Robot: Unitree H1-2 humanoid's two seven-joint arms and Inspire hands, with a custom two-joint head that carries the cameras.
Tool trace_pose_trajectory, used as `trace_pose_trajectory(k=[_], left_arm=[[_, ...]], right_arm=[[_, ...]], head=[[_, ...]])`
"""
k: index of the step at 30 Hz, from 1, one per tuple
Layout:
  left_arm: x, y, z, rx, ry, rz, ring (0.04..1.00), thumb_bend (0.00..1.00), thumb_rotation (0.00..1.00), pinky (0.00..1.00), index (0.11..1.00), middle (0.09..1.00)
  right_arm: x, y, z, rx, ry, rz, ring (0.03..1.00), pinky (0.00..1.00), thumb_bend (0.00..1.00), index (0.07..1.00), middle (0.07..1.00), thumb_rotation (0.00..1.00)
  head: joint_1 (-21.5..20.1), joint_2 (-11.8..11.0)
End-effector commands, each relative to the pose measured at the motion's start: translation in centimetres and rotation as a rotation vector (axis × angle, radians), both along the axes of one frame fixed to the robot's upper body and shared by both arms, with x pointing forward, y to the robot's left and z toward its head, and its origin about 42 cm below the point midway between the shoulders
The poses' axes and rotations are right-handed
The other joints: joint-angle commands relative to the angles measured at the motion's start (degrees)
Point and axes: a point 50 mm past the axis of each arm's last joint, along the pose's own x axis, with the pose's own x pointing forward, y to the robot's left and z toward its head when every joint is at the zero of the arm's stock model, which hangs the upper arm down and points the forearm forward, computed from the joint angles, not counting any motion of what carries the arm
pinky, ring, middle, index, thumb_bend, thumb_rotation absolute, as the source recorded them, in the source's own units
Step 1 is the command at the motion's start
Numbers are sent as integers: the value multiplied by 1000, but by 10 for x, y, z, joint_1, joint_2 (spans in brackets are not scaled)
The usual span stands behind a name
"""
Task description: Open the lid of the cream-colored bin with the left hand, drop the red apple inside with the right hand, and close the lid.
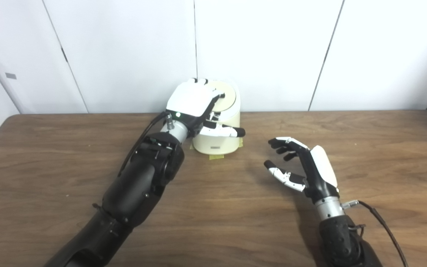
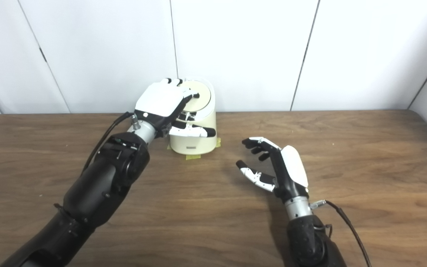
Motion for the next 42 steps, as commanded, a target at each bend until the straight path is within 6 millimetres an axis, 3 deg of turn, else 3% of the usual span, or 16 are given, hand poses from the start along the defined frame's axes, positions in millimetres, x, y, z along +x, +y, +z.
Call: trace_pose_trajectory(k=[1,10,16,28,32,37,42], left_arm=[[1,-1,5,6,-23,2,974,875,1000,1000,847,873],[8,8,-23,46,87,38,948,887,999,1000,799,827],[6,11,-37,69,99,33,927,913,1000,1000,777,807],[5,13,-40,91,112,31,927,917,1000,1000,793,815],[5,13,-32,40,68,31,961,860,1000,1000,826,855],[4,10,-12,-48,-9,75,999,750,1000,1000,978,983],[6,9,12,-150,-78,100,1000,673,1000,1000,1000,1000]], right_arm=[[3,4,14,15,-59,17,658,551,230,678,684,388],[2,5,15,21,-48,16,661,555,231,684,688,413],[2,5,15,17,-46,15,662,552,228,685,689,366],[3,6,15,16,-48,11,656,547,234,685,687,377],[3,5,15,15,-50,12,657,546,230,685,687,369],[4,5,15,14,-44,13,665,556,230,689,693,378],[4,5,13,23,-50,15,660,550,232,684,689,370]], head=[[-1,1],[-4,2],[-4,2],[-4,2],[-3,3],[-2,1],[-3,0]])
